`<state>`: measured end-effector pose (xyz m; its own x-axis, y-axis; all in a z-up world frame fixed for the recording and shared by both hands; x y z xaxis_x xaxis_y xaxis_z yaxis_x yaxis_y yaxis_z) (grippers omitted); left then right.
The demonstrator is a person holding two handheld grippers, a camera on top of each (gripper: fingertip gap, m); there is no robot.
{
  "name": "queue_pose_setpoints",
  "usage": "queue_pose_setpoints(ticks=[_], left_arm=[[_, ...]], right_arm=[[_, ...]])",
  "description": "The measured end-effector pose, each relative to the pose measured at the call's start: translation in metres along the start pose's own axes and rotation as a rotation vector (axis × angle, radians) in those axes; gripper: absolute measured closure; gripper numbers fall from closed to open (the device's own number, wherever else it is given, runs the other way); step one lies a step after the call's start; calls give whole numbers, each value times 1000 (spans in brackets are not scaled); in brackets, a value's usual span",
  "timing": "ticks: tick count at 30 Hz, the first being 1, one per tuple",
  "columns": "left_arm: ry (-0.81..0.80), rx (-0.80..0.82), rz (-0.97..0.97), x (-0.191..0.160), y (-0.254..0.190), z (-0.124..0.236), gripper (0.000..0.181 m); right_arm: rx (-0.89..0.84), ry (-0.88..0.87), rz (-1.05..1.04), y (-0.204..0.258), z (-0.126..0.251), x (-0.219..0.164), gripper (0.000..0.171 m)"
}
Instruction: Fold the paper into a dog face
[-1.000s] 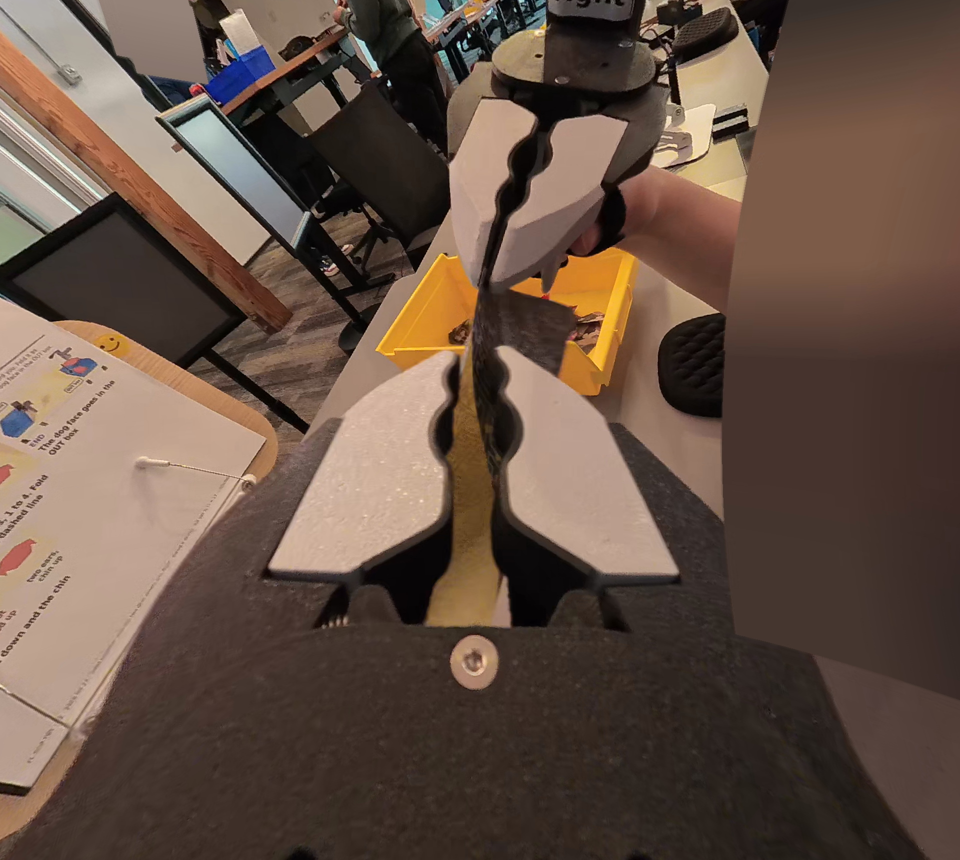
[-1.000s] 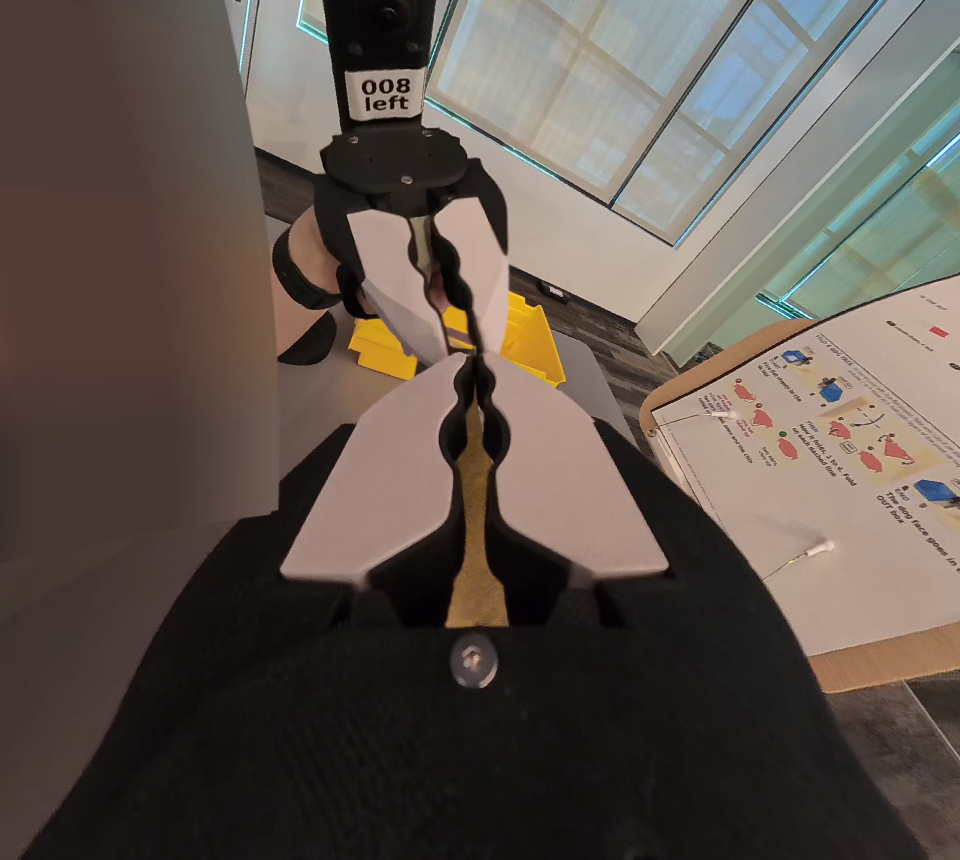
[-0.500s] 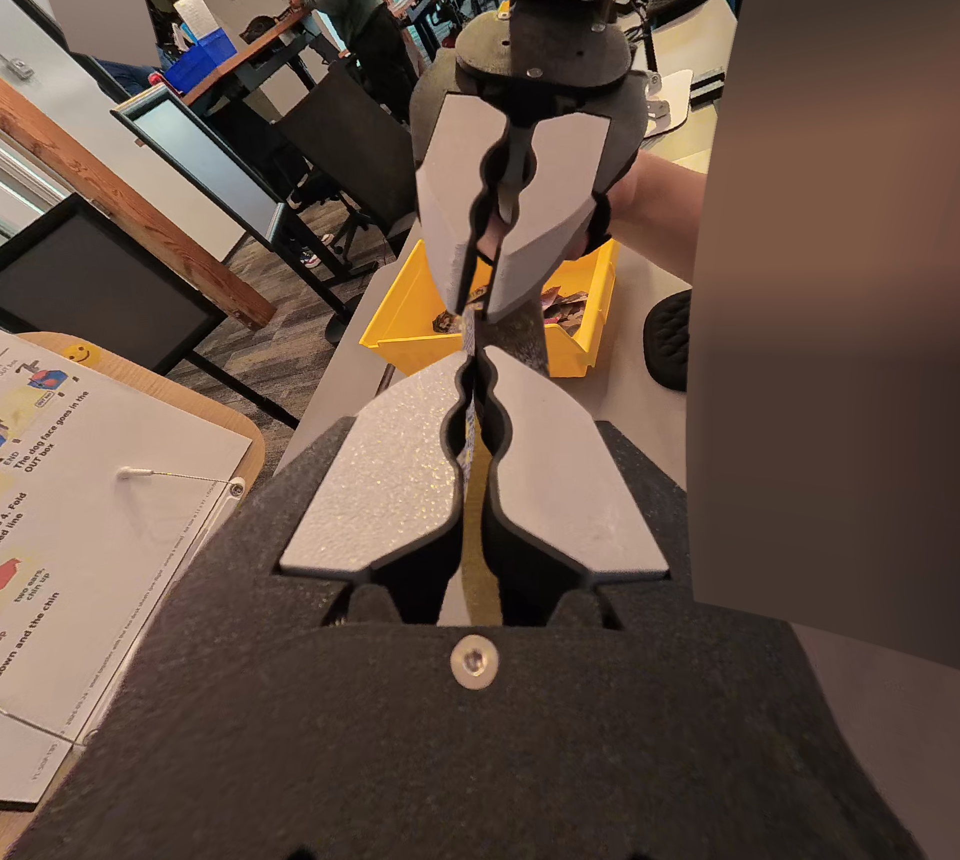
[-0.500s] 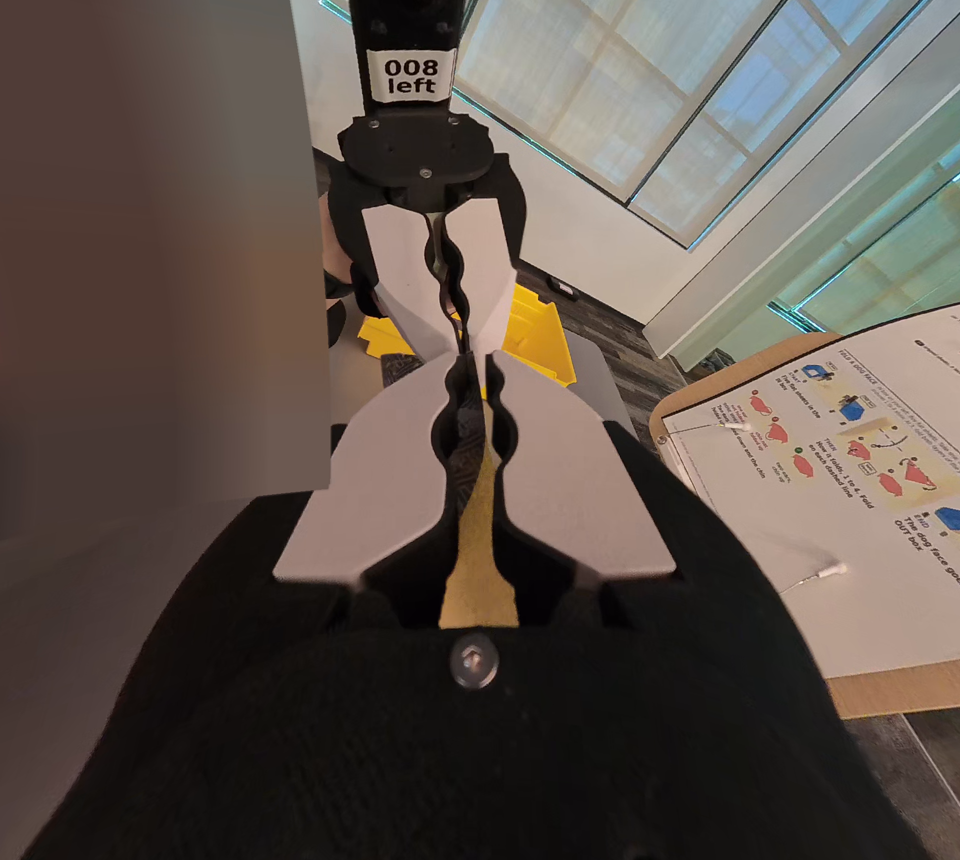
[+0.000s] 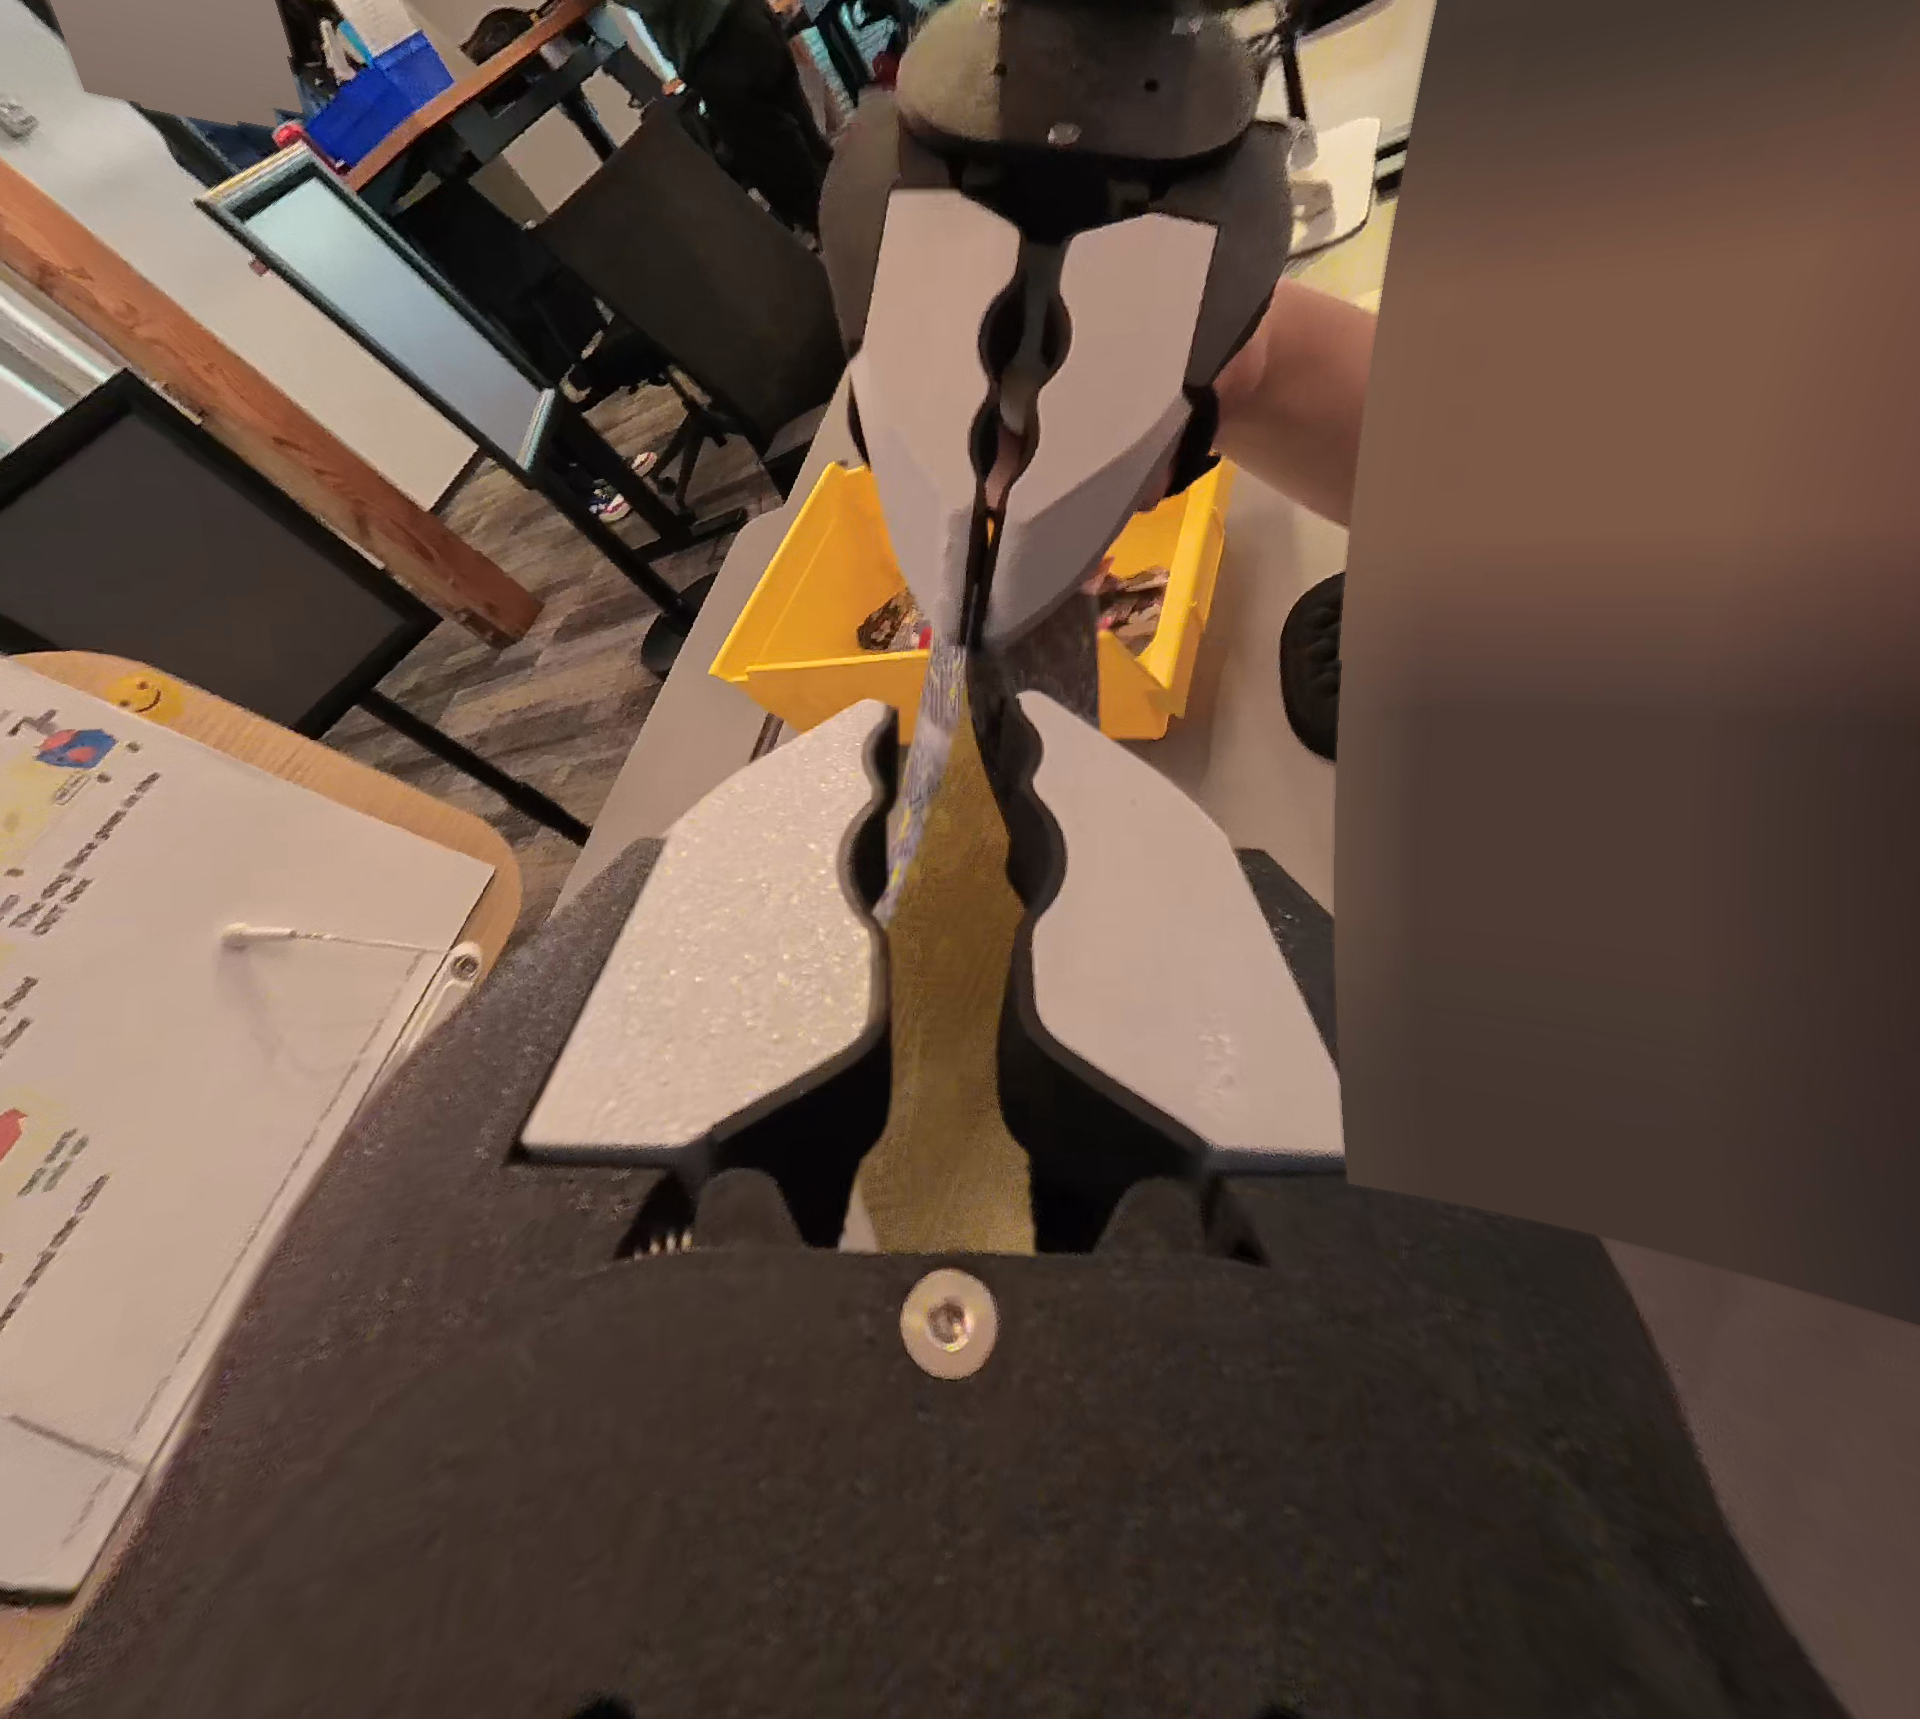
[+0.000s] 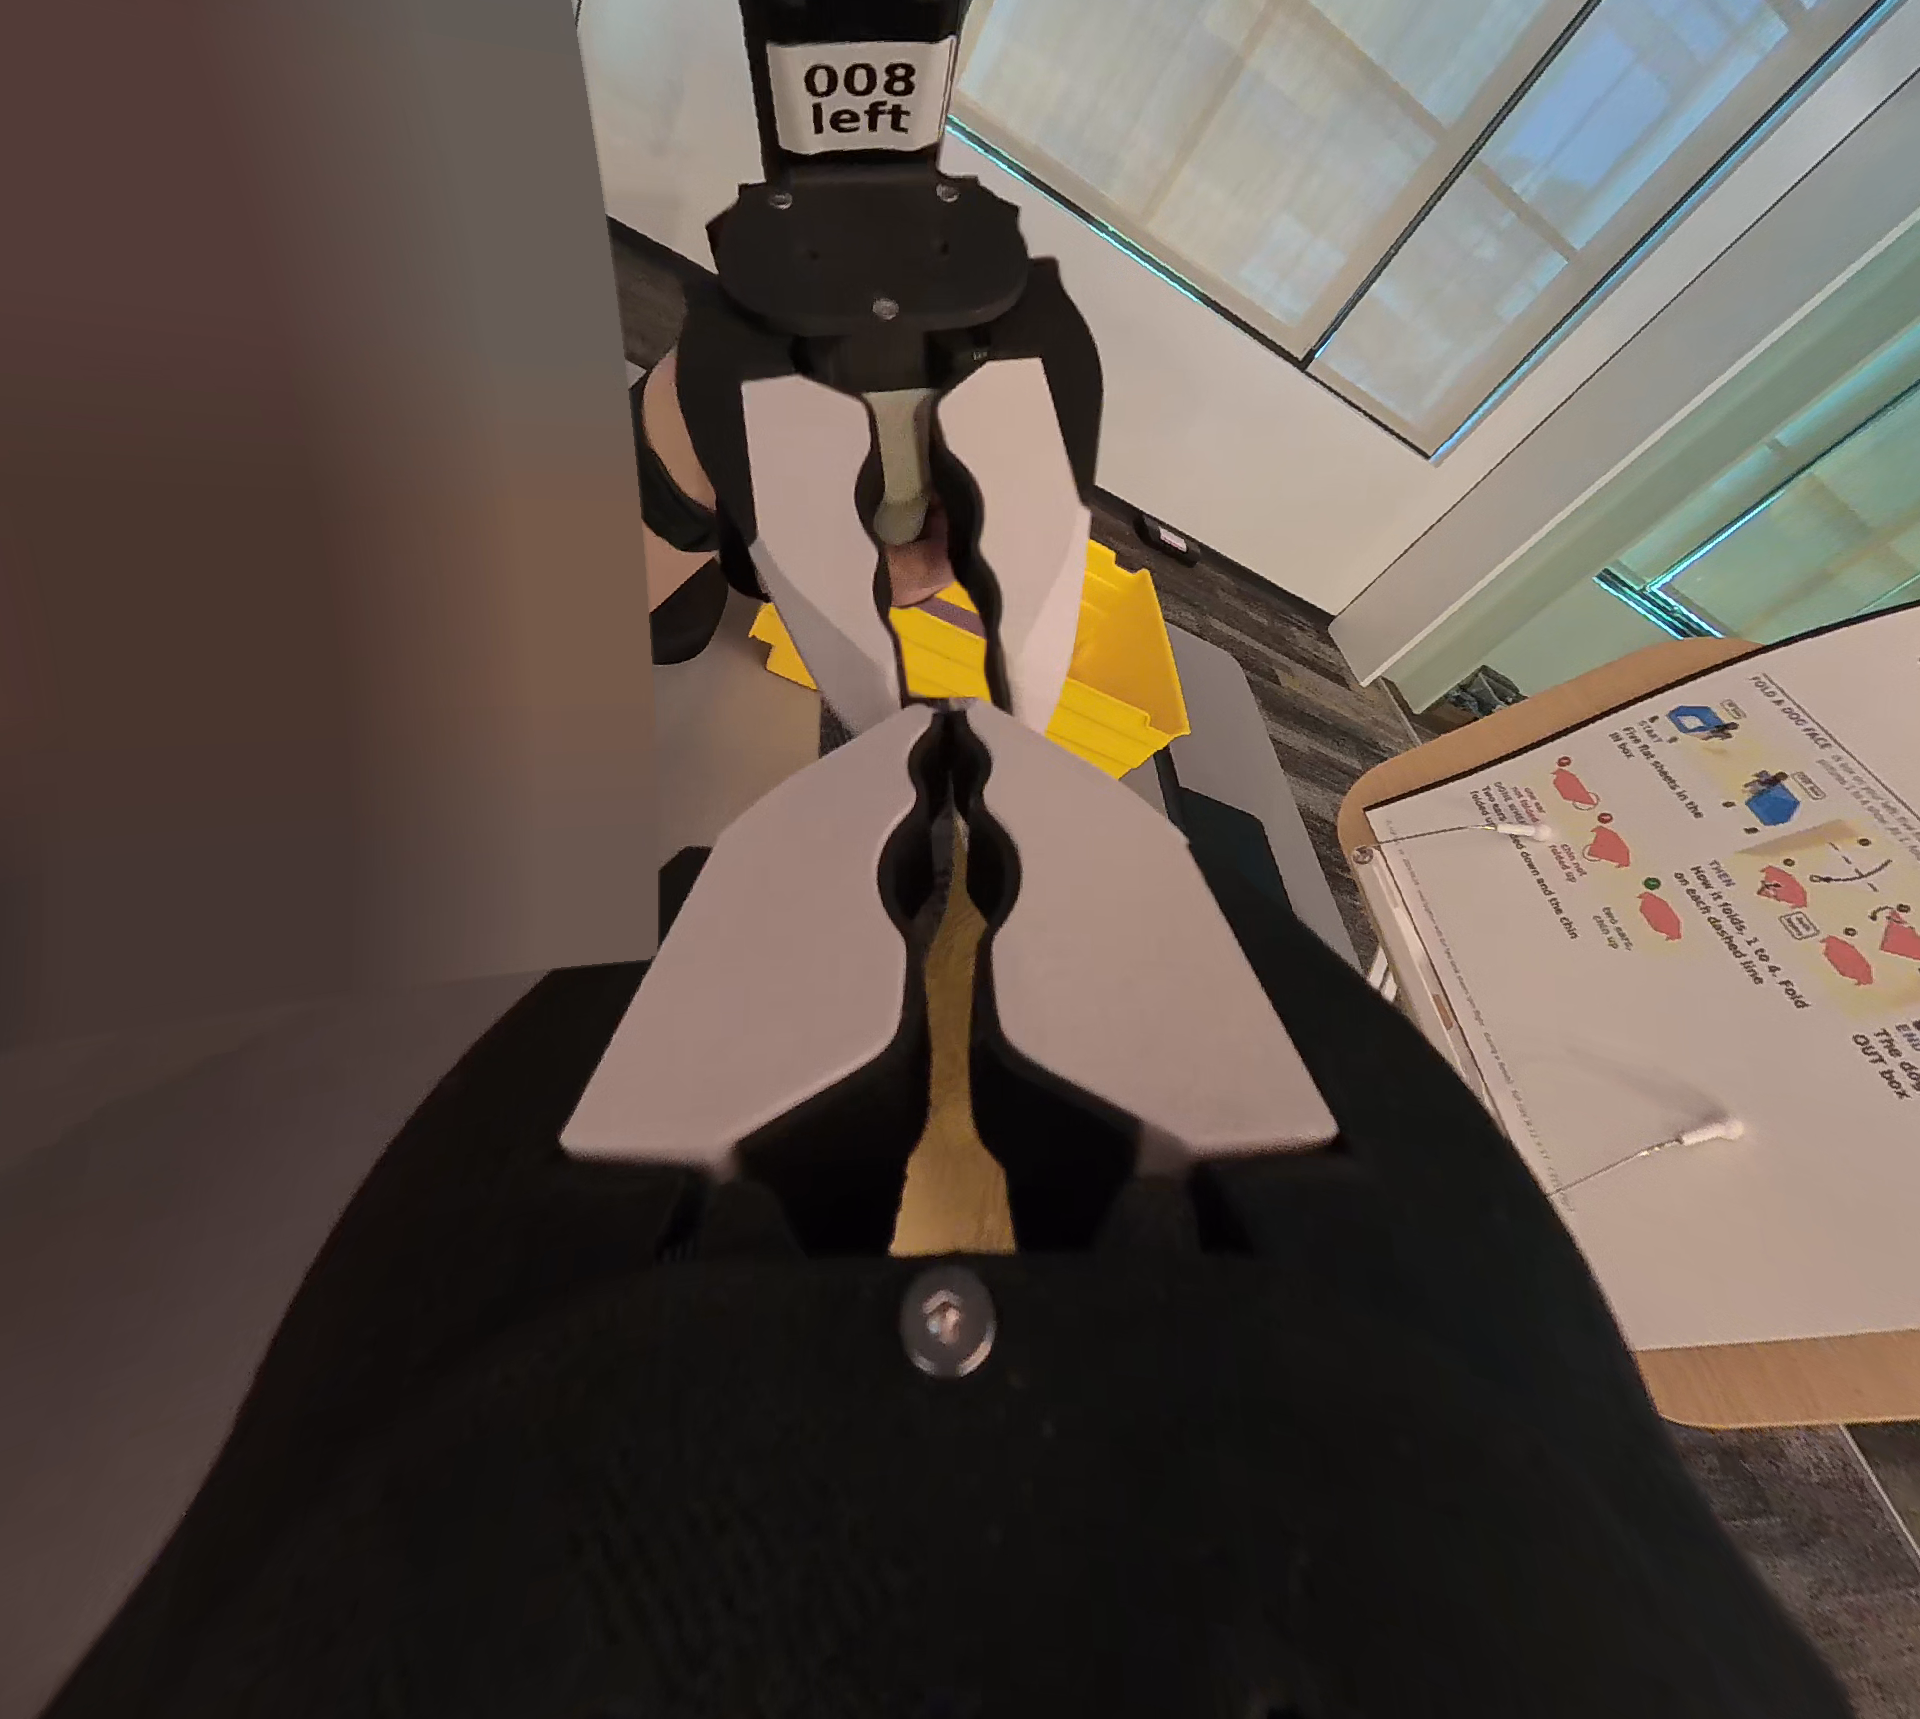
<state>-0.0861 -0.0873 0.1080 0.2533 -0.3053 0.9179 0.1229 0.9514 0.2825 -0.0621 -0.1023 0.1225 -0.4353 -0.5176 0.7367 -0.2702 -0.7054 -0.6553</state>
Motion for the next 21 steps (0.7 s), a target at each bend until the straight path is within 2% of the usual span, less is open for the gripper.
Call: queue_pose_setpoints(ticks=[1,3,6,11,12,14,17,21], left_arm=[[18,-1,-1,-3,0,0,162],[23,-2,6,-4,2,-3,163],[9,-12,6,-4,2,-5,178],[19,-8,8,-6,4,-7,181],[19,5,11,-6,6,-7,180],[37,53,10,-8,13,-5,160],[65,177,-5,-8,26,10,156],[101,387,-38,-5,36,44,171]], right_arm=[[-1,-6,-2,0,0,0,171],[0,-8,-8,-1,1,0,171],[1,-6,-13,-1,1,0,170],[-12,5,-37,-5,0,-4,170],[-16,10,-54,-6,-1,-5,170],[-54,45,-110,-15,-2,-14,170],[-105,58,-360,-31,-5,-35,170],[-32,-14,-738,-31,-22,-60,171]])
Point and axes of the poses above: each gripper's, where its closed fingertips meet, z back along the fingers, x out of its top, y = z × x across the jaws, the point moved 2 cm from there along z, back along the fingers, and after that the axes turned 12 degrees about z, right-handed, at the moved point
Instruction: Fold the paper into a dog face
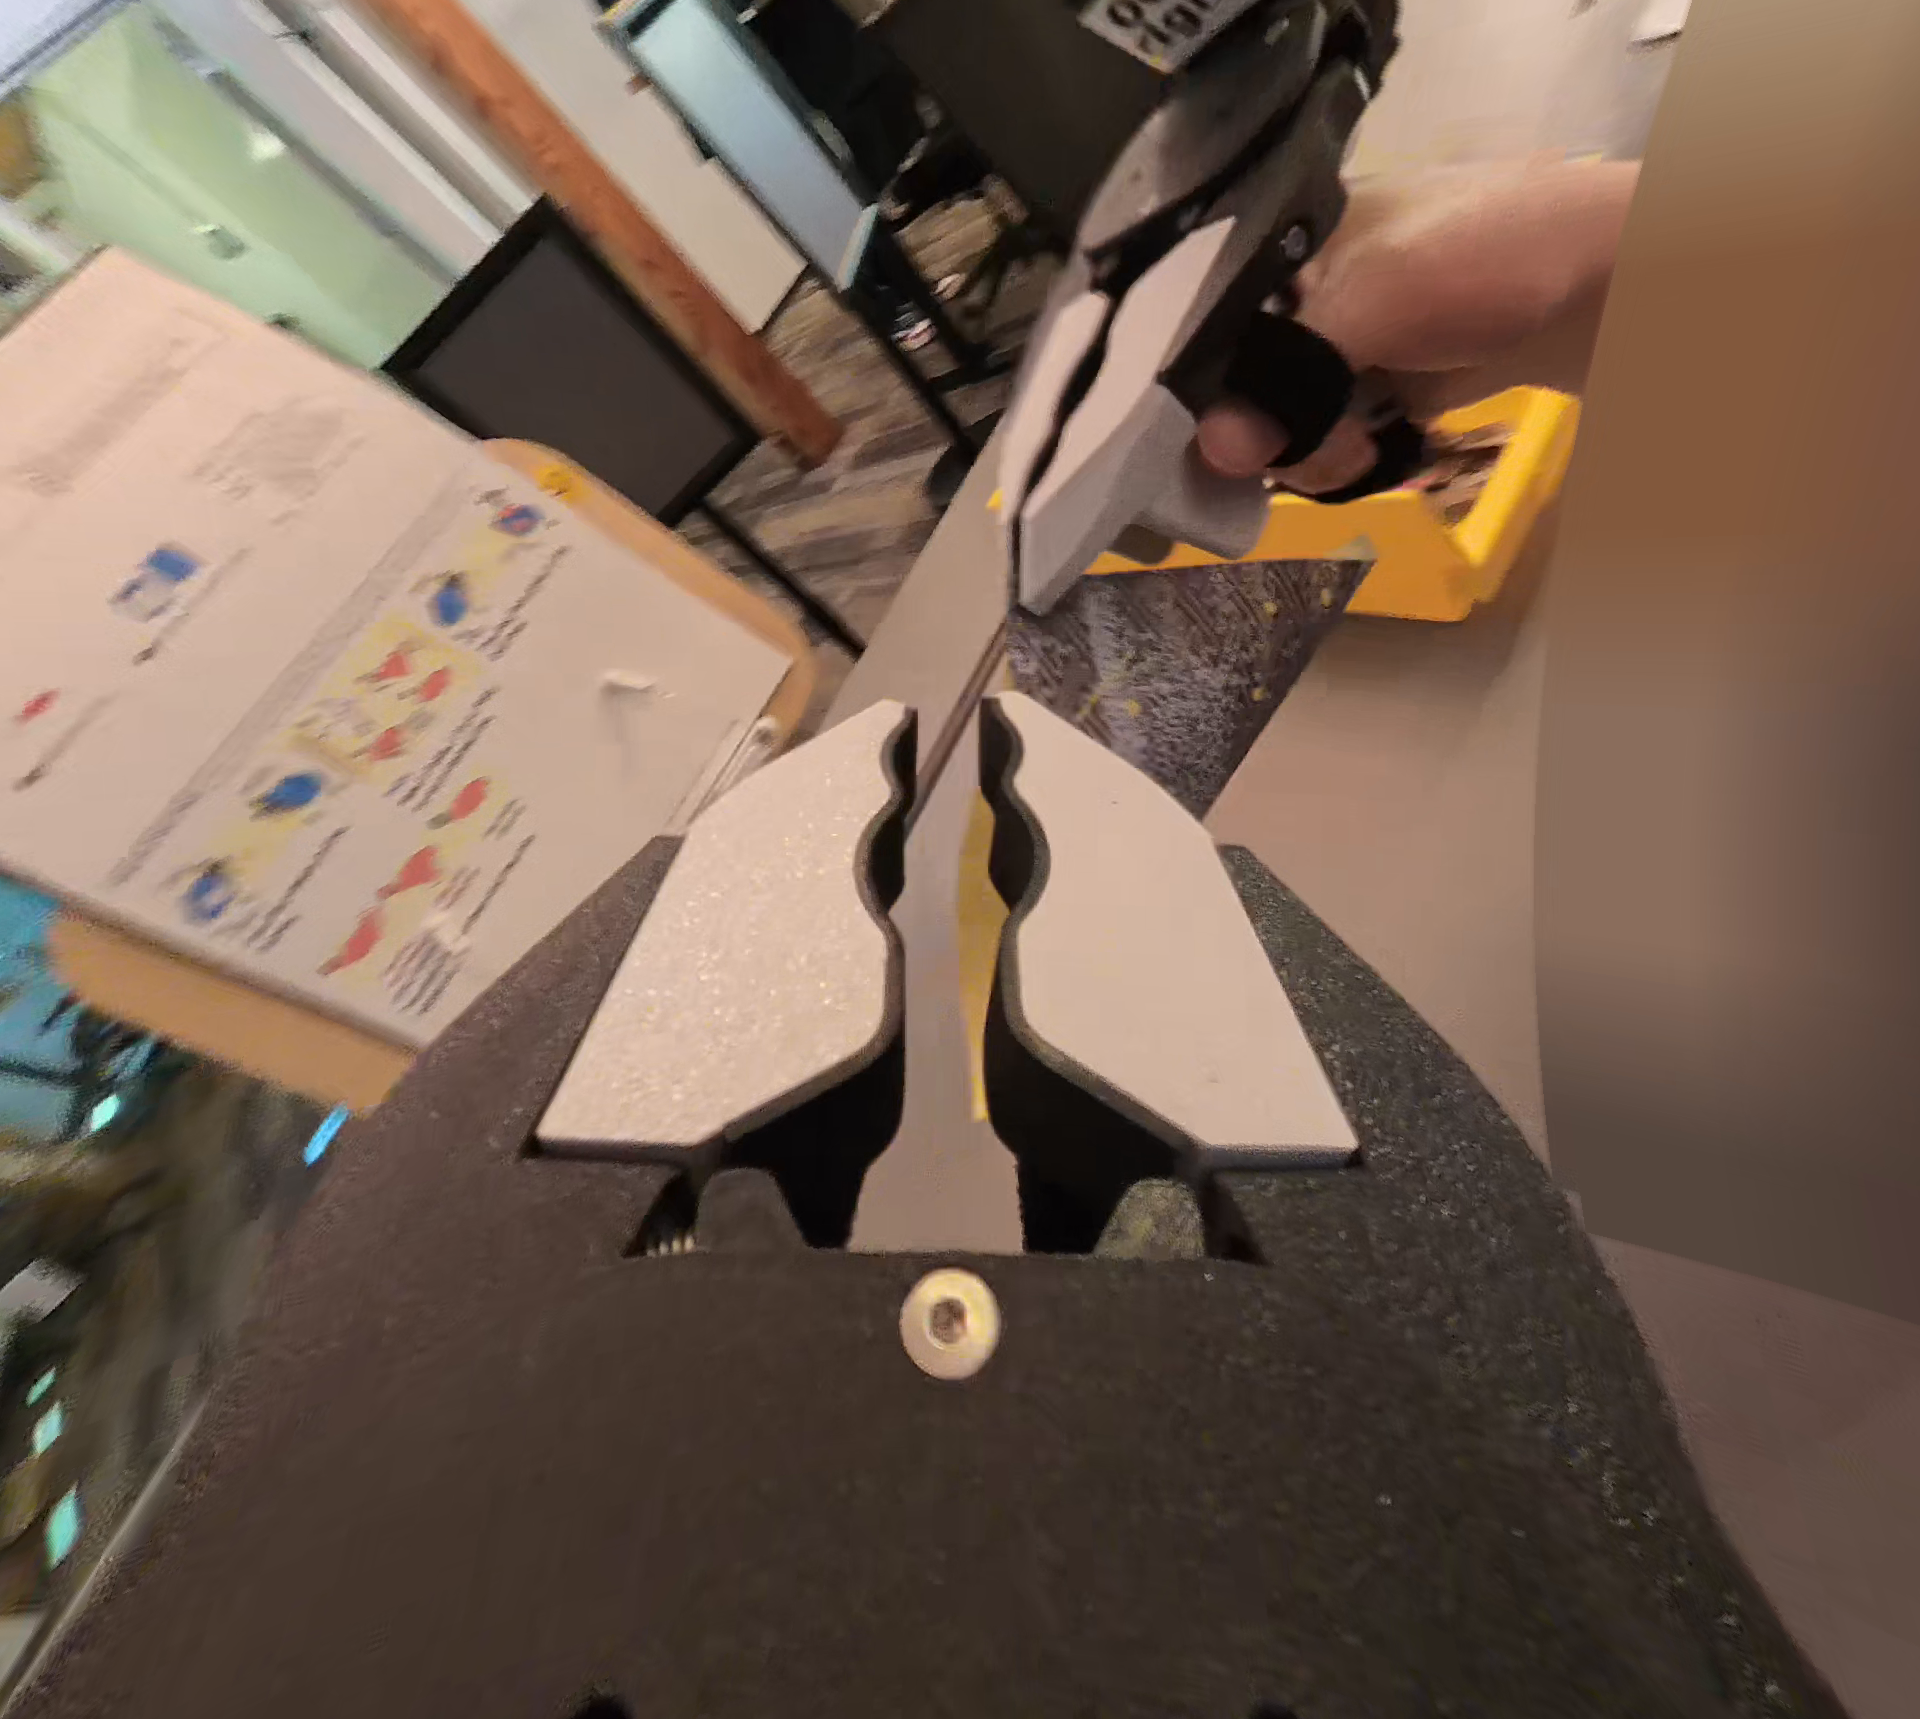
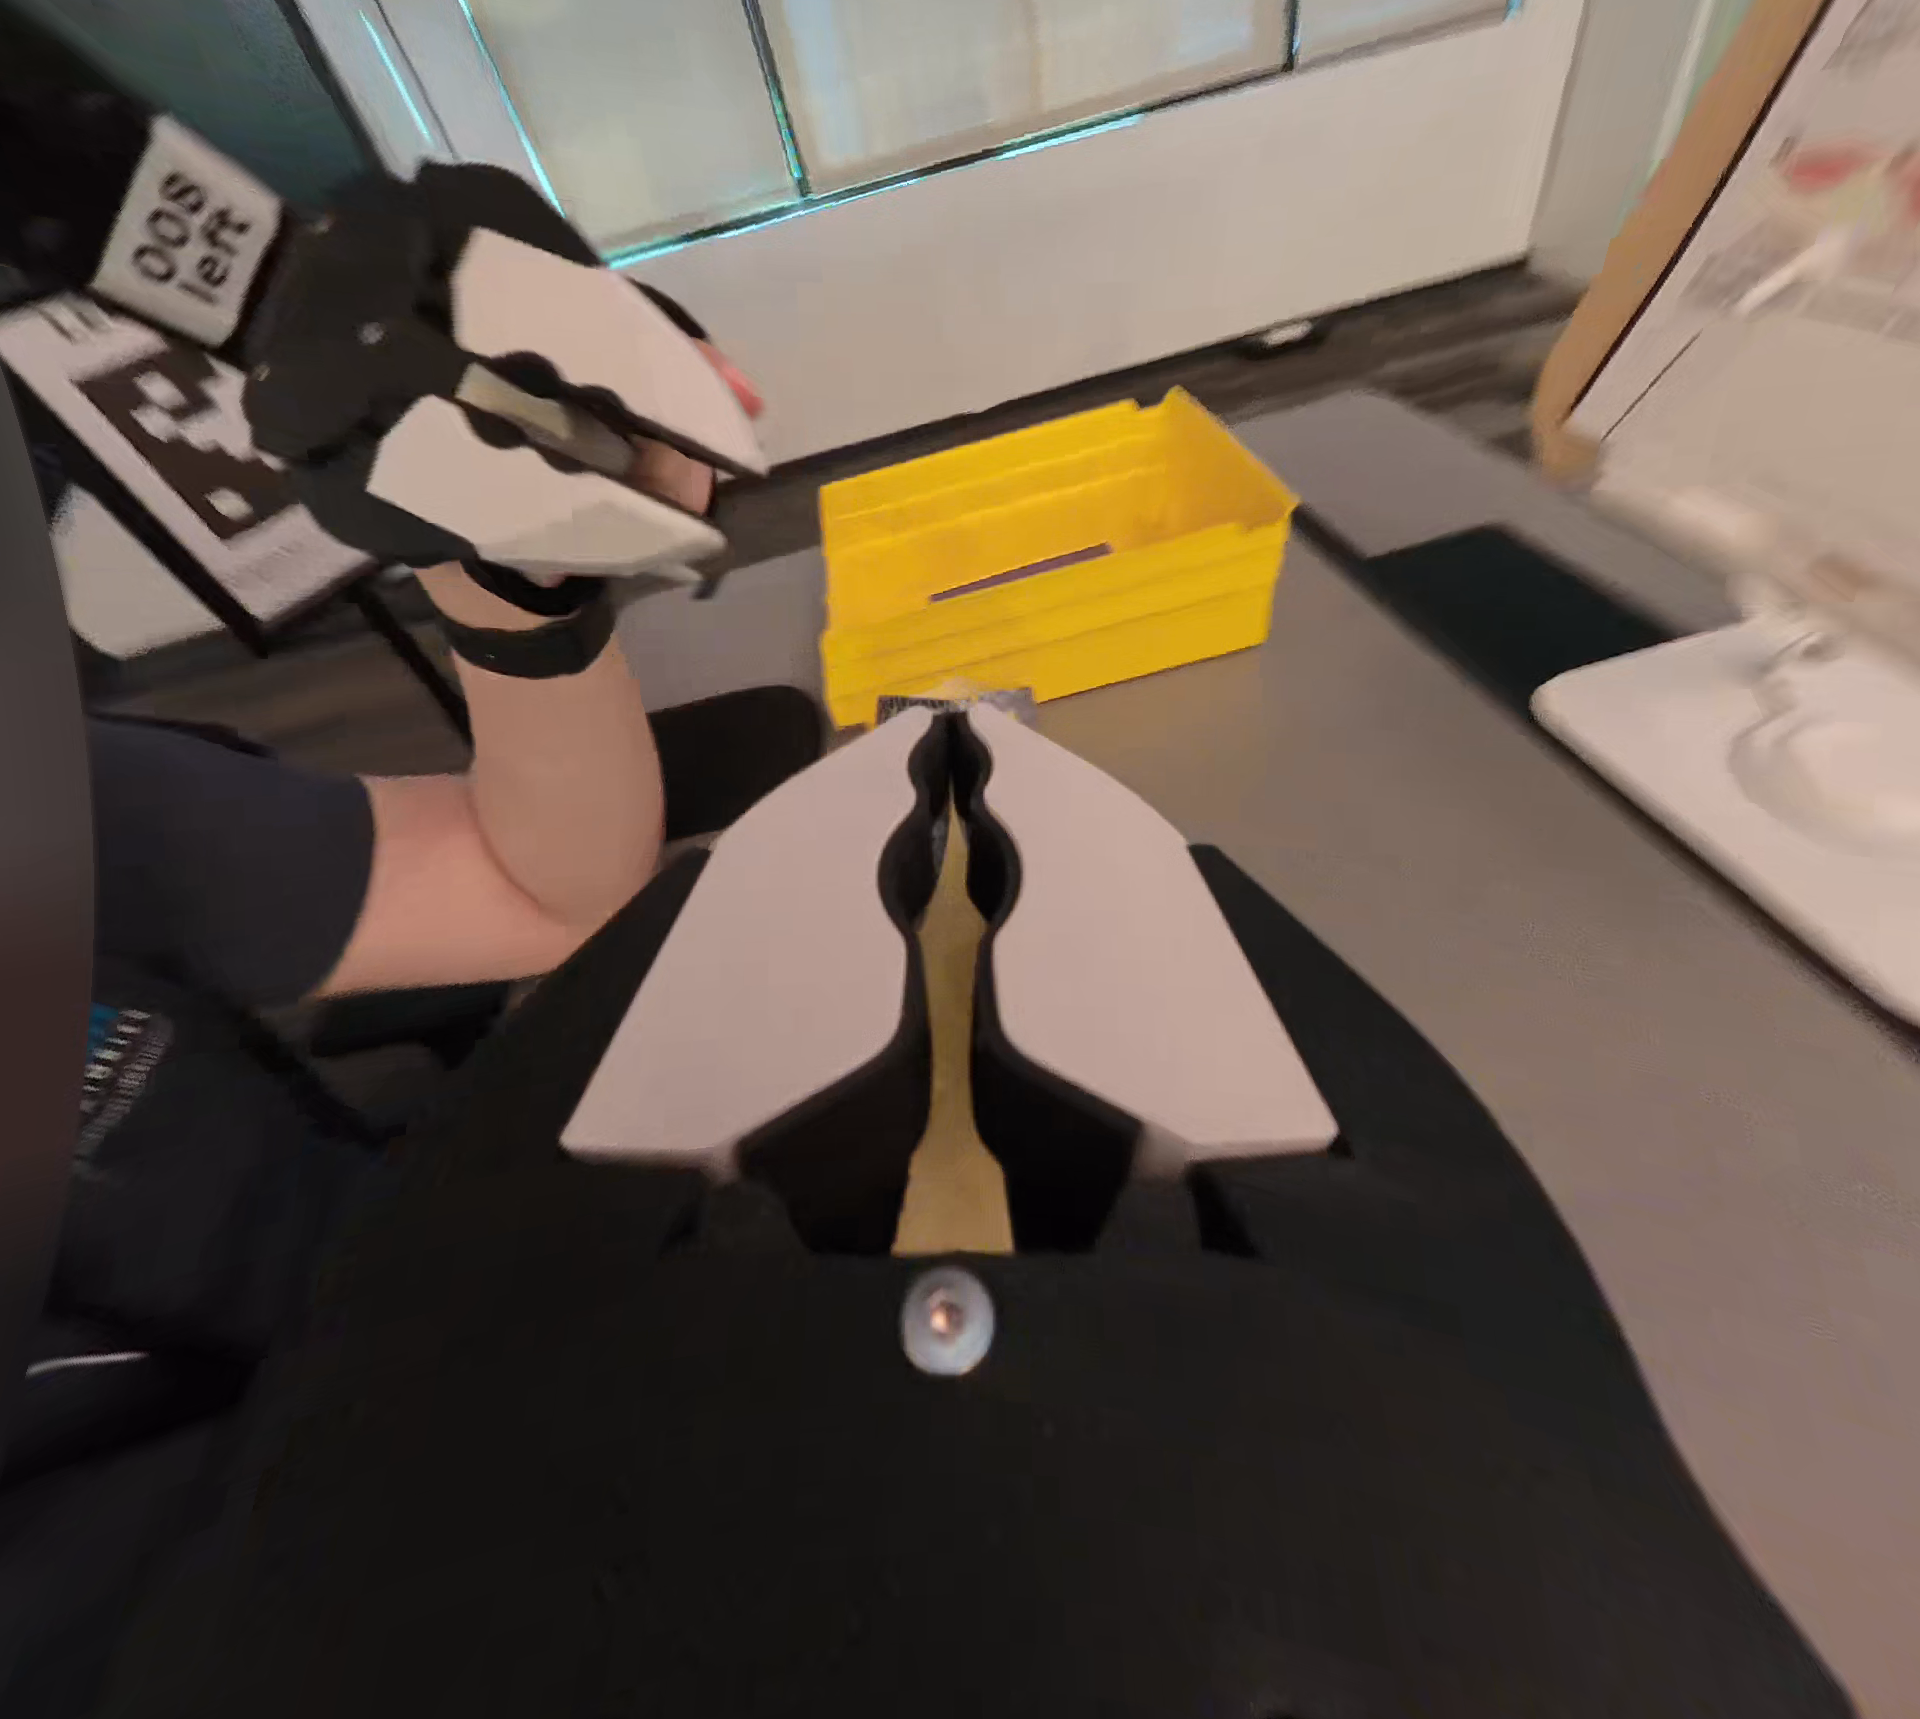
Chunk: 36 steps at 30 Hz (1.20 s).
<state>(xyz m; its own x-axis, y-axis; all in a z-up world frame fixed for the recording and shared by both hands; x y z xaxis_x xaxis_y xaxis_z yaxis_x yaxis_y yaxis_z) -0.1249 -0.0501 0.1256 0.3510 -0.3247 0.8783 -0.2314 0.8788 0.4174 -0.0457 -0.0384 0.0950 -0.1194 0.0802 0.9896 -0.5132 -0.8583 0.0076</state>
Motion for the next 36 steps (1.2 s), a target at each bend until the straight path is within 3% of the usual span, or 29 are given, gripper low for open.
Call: queue_pose_setpoints(ticks=[5,11,19,26,36], left_arm=[[154,79,82,-28,-9,30,177],[362,31,196,-94,-31,42,181],[426,-30,286,-143,-51,14,181],[416,-100,409,-165,-83,-37,181],[516,24,304,-201,-82,-79,181]], right_arm=[[236,70,-434,6,-52,-63,171],[320,205,-866,-17,-88,-170,170],[162,357,-792,-38,-92,-216,171],[124,347,-767,-45,-93,-217,171],[85,410,-675,-45,-95,-219,171]])
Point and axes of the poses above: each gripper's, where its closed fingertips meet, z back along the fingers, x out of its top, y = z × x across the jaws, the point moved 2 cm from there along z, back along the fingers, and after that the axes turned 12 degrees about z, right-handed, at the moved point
